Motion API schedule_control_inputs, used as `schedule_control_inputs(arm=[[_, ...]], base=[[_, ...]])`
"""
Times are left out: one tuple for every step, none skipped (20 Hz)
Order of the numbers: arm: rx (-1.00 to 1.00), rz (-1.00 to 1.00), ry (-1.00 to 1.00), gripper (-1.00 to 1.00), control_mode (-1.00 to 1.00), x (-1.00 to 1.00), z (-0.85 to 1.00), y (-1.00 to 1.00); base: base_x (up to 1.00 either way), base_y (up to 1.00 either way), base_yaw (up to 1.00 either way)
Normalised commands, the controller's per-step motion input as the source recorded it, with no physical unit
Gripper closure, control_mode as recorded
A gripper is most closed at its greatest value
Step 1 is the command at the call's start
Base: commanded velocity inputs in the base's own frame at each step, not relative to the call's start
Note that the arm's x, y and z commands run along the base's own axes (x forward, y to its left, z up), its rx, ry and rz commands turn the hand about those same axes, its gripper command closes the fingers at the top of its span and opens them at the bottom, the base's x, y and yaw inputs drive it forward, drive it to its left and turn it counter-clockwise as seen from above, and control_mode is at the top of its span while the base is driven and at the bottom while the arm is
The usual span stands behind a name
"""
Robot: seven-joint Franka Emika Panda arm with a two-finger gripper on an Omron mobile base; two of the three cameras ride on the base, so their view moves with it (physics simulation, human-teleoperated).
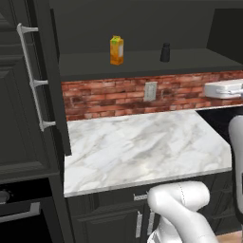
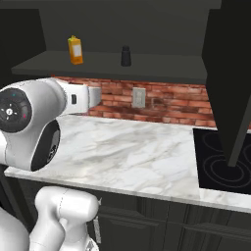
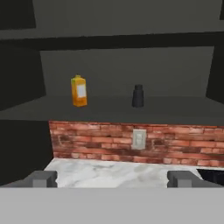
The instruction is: The dining table condiment station is running low on shaker. Refill the condiment station by opening the cabinet and taking the shaker from the cabinet and placing it on the dining table.
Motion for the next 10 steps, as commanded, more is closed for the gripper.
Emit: schedule_control_inputs(arm=[[-0.01,-0.15,-0.13,-1.0,-1.0,0.58,0.0,0.0],[0.0,-0.12,-0.1,-1.0,-1.0,0.51,0.0,0.0],[0.0,-0.09,-0.07,-1.0,-1.0,0.39,0.0,-0.01],[0.0,-0.06,-0.04,-1.0,-1.0,0.29,0.0,-0.15],[0.0,-0.01,-0.02,-1.0,-1.0,0.16,0.0,-0.27],[0.0,0.0,-0.01,-1.0,-1.0,0.14,0.0,-0.3],[0.0,0.0,-0.01,-1.0,-1.0,0.15,0.0,-0.29],[0.0,0.0,-0.01,-1.0,-1.0,0.14,0.0,-0.28],[0.0,0.0,-0.01,-1.0,-1.0,0.13,0.0,-0.28],[0.0,0.0,-0.02,-1.0,-1.0,0.13,0.0,-0.27]], base=[[0.0,0.0,0.0],[0.0,0.0,0.0],[0.0,0.0,0.0],[0.0,0.0,0.0],[0.0,0.0,0.0],[0.0,0.0,0.0],[0.0,0.0,0.0],[0.0,0.0,0.0],[0.0,0.0,0.0],[0.0,0.0,0.0]])
